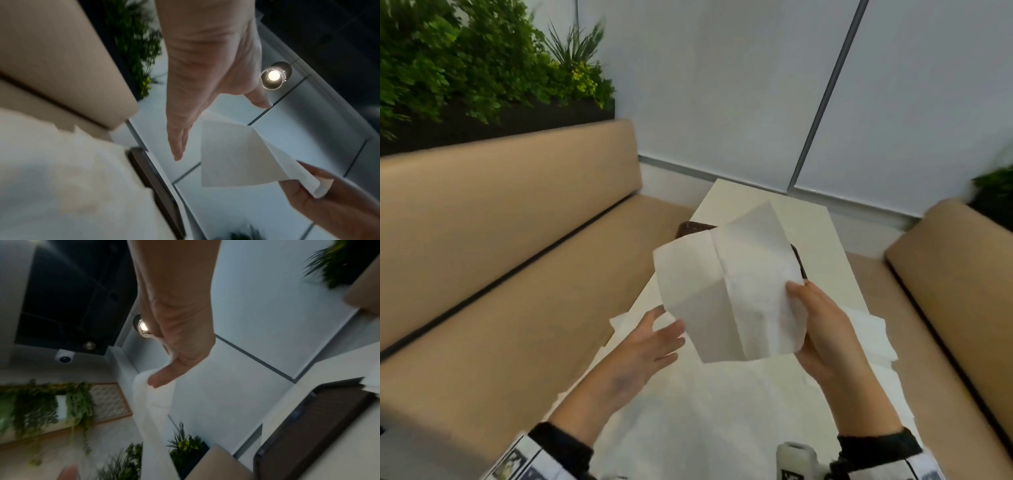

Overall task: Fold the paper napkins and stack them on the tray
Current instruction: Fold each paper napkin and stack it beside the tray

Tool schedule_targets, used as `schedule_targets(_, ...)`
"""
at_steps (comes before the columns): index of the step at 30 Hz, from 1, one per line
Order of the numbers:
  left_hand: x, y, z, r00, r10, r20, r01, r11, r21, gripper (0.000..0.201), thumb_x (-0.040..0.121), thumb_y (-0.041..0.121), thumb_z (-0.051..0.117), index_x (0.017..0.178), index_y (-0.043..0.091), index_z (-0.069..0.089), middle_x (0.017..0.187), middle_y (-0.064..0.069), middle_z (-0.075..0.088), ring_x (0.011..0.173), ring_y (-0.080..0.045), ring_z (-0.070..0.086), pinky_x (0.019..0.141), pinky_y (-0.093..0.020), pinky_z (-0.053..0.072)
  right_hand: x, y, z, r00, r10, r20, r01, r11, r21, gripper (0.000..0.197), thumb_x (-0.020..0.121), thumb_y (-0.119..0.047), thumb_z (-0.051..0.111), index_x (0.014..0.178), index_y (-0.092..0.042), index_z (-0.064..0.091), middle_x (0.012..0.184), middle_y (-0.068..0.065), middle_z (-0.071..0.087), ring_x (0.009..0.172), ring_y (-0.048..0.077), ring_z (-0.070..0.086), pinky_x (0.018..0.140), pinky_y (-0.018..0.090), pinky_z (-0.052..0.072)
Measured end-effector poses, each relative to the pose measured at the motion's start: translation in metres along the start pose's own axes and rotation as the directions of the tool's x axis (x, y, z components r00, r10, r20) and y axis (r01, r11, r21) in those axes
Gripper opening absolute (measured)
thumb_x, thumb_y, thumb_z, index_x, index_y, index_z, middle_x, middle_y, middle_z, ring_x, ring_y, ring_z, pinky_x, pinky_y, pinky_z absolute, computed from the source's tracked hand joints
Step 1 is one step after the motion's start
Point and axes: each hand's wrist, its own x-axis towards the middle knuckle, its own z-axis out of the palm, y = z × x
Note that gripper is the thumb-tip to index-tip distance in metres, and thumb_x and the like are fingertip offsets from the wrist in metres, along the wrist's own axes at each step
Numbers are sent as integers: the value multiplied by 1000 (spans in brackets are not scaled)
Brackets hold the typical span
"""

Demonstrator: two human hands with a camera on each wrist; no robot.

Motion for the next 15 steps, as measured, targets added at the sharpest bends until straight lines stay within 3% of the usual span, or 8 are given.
schedule_targets(2, 11, 4, 21, 998, 51, 45, -45, 990, -135, 106, 37, 49, 92, 131, 25, 48, 119, 1, 68, 104, -18, 67, 80, -30, 54, -14, 6, -17, 999, 13, -50, -13, 1000, 5, 15, 96, -14, 50, 103, -7, 61, 103, 9, 71, 92, 20, 66, 79, 36, 54)
schedule_targets(4, 15, 5, 35, 995, 92, 31, -85, 980, -177, 101, 38, 36, 95, 128, 27, 51, 120, 0, 67, 105, -18, 67, 74, -29, 57, -26, 14, -35, 998, 2, -68, -2, 1000, -10, 21, 94, -13, 54, 115, -15, 57, 108, 8, 70, 91, 20, 67, 67, 32, 54)
schedule_targets(6, 15, 4, 44, 990, 141, 26, -138, 987, -80, 89, 51, 27, 90, 129, 34, 47, 121, 3, 66, 109, -17, 65, 78, -30, 57, -36, 19, -53, 999, -18, -40, 19, 1000, 8, 44, 86, -14, 62, 124, -30, 46, 110, 10, 69, 91, 25, 68, 63, 32, 54)
schedule_targets(9, 13, 3, 51, 973, 225, 54, -230, 968, 96, 86, 61, 33, 82, 130, 52, 34, 125, 10, 63, 113, -13, 62, 89, -33, 53, -51, 18, -72, 998, -59, 28, 61, 996, -69, 60, 75, -24, 68, 122, -48, 39, 103, 10, 72, 90, 30, 69, 67, 37, 55)
schedule_targets(12, 12, 4, 59, 946, 321, 42, -323, 933, 160, 94, 70, 24, 82, 128, 65, 21, 127, 13, 61, 113, -9, 61, 89, -26, 53, -59, 18, -83, 988, -154, 12, 154, 979, -131, 51, 76, -25, 68, 119, -46, 51, 94, 9, 72, 83, 27, 70, 69, 38, 55)
schedule_targets(15, 11, 7, 64, 923, 374, 88, -384, 907, 171, 96, 70, 26, 82, 130, 68, 21, 137, 6, 55, 118, -17, 59, 95, -38, 51, -62, 20, -92, 962, -272, -15, 266, 951, -157, 42, 76, -19, 69, 115, -34, 62, 91, 11, 73, 84, 23, 69, 76, 36, 57)
